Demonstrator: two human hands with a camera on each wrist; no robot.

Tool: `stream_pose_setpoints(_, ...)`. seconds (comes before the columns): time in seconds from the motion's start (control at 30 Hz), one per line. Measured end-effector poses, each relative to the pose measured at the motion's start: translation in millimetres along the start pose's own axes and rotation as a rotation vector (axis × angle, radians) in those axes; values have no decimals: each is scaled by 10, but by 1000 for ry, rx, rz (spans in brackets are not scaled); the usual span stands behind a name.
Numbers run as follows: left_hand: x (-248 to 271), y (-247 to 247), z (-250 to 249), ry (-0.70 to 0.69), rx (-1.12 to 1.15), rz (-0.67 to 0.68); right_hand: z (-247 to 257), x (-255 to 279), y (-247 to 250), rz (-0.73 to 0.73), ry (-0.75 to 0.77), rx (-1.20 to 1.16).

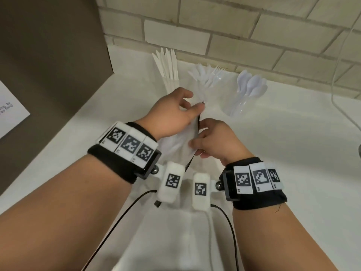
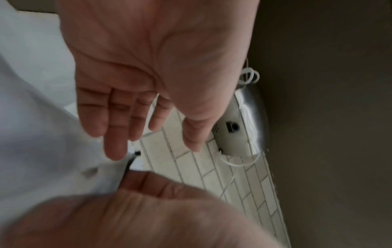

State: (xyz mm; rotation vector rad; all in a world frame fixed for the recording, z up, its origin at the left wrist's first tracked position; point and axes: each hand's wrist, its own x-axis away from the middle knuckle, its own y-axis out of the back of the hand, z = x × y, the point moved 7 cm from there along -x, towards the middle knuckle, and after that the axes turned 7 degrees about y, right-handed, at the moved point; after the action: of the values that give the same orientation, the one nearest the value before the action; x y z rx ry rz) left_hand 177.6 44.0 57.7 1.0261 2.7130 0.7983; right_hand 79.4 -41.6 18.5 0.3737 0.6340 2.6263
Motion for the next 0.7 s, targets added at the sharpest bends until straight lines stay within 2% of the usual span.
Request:
stream_pose_setpoints(0.07,-82,-88,-9,41,-58,39,86,54,-79,74,49,23)
stream_pose_setpoints(0.17,-173,-98,-10,21,-216,3,106,107,-91,184,79,25)
stream_pose_setpoints(0.2,-191,-104,-3,11,-263,7,93,91,-13,143,86,22)
stream_pose_setpoints(0.3,-198,-160,19,-17,-329,74,-3,-39,339,-141,93,33)
stream_pose_setpoints(0.33,-193,-180,7,-44,-328,92,-4,-68,395,-192,108,43)
stream_pose_setpoints(0.4,-174,-205,-37,-97,-329,110,8,-122,391,-206,142,25)
stream_pose_setpoints(0.53,-146,-167,-139,-127,-282,64,73,-149,370,-260,160,-59)
stream_pose_setpoints(0.7,-87,-52,-341,-191,-291,-3,224,-78,496,-340,249,35)
